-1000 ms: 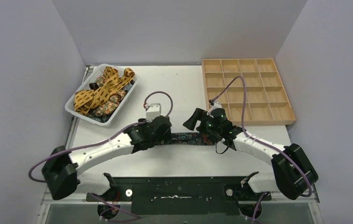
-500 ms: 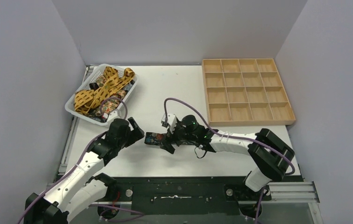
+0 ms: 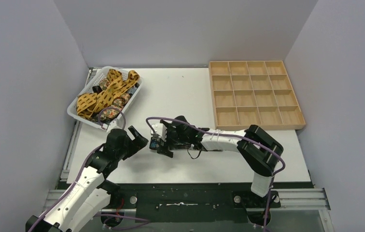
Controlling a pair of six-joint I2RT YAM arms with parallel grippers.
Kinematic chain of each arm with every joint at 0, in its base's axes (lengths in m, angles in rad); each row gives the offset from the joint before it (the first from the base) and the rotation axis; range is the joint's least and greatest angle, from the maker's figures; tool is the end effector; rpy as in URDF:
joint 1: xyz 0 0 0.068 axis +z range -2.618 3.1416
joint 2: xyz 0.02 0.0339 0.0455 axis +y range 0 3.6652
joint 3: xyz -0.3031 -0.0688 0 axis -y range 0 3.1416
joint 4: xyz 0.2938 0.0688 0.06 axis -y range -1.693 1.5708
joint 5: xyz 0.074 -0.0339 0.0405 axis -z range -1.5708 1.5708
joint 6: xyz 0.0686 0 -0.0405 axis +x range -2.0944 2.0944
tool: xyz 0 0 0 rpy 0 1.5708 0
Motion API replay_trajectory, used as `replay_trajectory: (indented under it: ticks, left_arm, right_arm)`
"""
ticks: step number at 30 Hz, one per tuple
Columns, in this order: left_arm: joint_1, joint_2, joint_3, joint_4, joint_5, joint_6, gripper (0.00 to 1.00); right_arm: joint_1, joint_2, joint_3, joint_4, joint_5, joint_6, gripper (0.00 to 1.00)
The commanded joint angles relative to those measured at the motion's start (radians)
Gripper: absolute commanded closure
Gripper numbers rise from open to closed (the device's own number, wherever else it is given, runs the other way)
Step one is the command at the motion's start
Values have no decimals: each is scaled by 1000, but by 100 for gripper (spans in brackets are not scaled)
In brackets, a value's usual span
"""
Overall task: Roll the ties
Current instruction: Roll the tie at the center of the board.
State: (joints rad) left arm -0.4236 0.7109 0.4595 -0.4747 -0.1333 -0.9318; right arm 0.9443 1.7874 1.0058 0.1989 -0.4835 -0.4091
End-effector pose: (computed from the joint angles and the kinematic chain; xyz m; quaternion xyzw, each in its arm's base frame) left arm 0.1824 -0.0722 0.2020 -0.2552 0.8740 -0.2091 0.3567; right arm 0.2371 0.3820 0.1710 -0.6238 0.5954 0.3250 0.3883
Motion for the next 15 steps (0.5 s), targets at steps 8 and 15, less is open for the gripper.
replay_trajectory:
  ticks: [8, 15]
  left_arm:
    - [12, -53, 2, -35, 3, -8, 18]
    - [18, -77, -7, -49, 4, -9, 18]
  right_arm:
    - [-4, 151, 155, -67, -1, -100, 0]
    - [-50, 226, 192, -102, -117, -102, 8]
